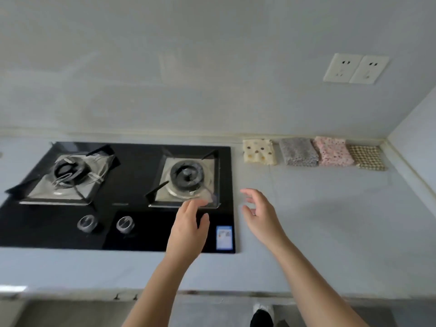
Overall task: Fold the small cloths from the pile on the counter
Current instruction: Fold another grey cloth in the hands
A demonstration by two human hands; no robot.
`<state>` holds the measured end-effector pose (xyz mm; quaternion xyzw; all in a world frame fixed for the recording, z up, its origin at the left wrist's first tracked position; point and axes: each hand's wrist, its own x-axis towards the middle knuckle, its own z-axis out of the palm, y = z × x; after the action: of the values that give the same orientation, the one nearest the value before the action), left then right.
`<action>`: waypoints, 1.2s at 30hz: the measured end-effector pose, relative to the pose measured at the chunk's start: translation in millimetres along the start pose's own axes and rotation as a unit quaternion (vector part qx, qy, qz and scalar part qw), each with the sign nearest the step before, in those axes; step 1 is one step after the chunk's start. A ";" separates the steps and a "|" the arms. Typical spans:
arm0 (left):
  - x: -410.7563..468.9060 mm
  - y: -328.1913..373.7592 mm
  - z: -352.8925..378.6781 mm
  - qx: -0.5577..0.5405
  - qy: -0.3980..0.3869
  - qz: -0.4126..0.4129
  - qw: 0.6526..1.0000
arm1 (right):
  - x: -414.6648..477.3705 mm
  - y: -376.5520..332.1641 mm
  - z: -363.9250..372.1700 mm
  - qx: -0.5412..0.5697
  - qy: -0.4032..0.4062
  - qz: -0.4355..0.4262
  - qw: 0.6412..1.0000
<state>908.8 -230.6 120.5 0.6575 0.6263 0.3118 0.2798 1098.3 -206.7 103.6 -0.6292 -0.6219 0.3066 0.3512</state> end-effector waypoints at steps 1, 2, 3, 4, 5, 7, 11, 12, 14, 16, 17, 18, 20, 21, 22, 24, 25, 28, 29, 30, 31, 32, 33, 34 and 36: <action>-15.2 -10.7 -17.0 -0.001 0.006 -0.008 1.000 | -12.7 -14.8 15.8 0.006 -0.018 0.003 1.000; -27.1 -22.4 -33.4 -0.004 0.014 -0.010 1.000 | -22.3 -30.7 30.5 0.009 -0.037 0.003 0.999; -39.5 -36.4 -55.2 -0.009 0.024 -0.012 1.000 | -31.3 -51.1 48.8 0.010 -0.054 0.001 0.998; -43.4 -41.9 -64.0 -0.011 0.031 -0.016 0.999 | -33.1 -60.2 56.2 0.013 -0.065 0.001 0.998; -45.0 -45.6 -69.7 -0.014 0.034 -0.023 0.999 | -33.4 -67.4 60.9 0.012 -0.076 0.000 0.997; -52.4 -62.3 -97.6 -0.025 0.045 -0.032 0.998 | -34.5 -94.0 82.0 0.008 -0.088 -0.010 0.996; -48.5 -99.8 -138.3 -0.036 0.056 -0.032 0.997 | -21.4 -133.4 122.9 0.004 -0.094 -0.020 0.995; -44.8 -109.1 -147.2 -0.030 0.054 -0.030 0.998 | -15.9 -139.7 133.1 0.005 -0.096 -0.020 0.995; -34.0 -128.8 -166.7 -0.024 0.052 -0.026 0.998 | -3.8 -150.2 156.0 0.010 -0.097 -0.018 0.995; -19.4 -149.5 -187.8 -0.027 0.051 -0.026 0.998 | 9.9 -160.0 180.8 0.023 -0.095 -0.010 0.995; -11.3 -160.9 -198.9 -0.027 0.050 -0.026 0.998 | 17.4 -164.9 194.5 0.029 -0.092 -0.007 0.995; -2.1 -174.3 -210.7 -0.022 0.048 -0.026 0.998 | 25.9 -170.7 210.1 0.032 -0.089 -0.008 0.995; 17.4 -204.3 -234.7 -0.010 0.045 -0.031 0.998 | 44.9 -184.4 243.2 0.027 -0.094 -0.009 0.995; 27.3 -219.4 -248.2 -0.004 0.044 -0.037 0.998 | 54.3 -194.2 260.4 0.024 -0.101 -0.005 0.995; 35.3 -233.5 -262.3 -0.003 0.043 -0.044 0.998 | 62.0 -205.7 277.9 0.024 -0.110 -0.001 0.994; 49.6 -260.1 -291.3 -0.010 0.054 -0.060 0.997 | 77.9 -229.8 313.2 0.026 -0.135 -0.007 0.990; 56.6 -273.5 -305.8 -0.014 0.064 -0.070 0.995 | 85.3 -242.9 330.8 0.029 -0.149 -0.009 0.988; 69.2 -312.7 -345.5 -0.028 0.099 -0.104 0.989 | 101.5 -282.7 381.7 0.026 -0.199 -0.019 0.979; 72.2 -327.5 -358.7 -0.031 0.110 -0.114 0.987 | 107.2 -295.5 399.7 0.020 -0.208 -0.025 0.978; 75.7 -343.2 -372.3 -0.034 0.117 -0.124 0.985 | 113.0 -308.3 418.0 0.012 -0.213 -0.031 0.976; 79.8 -359.5 -386.9 -0.036 0.122 -0.131 0.983 | 118.8 -320.2 436.6 0.006 -0.217 -0.034 0.976; 84.4 -376.8 -402.0 -0.039 0.126 -0.136 0.982 | 124.4 -331.8 456.3 0.001 -0.223 -0.038 0.974; 88.5 -395.0 -417.9 -0.043 0.130 -0.139 0.981 | 128.9 -343.1 476.8 -0.004 -0.231 -0.041 0.972; 92.1 -414.0 -434.9 -0.044 0.134 -0.137 0.980 | 132.1 -355.1 497.8 -0.012 -0.238 -0.045 0.970; 101.1 -452.8 -471.1 -0.033 0.133 -0.126 0.983 | 137.2 -377.4 540.8 -0.022 -0.245 -0.054 0.968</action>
<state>258.8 -113.7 88.8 0.5164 0.7253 0.3790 0.2522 444.7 -44.5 115.6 -0.5084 -0.7283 0.4181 0.1905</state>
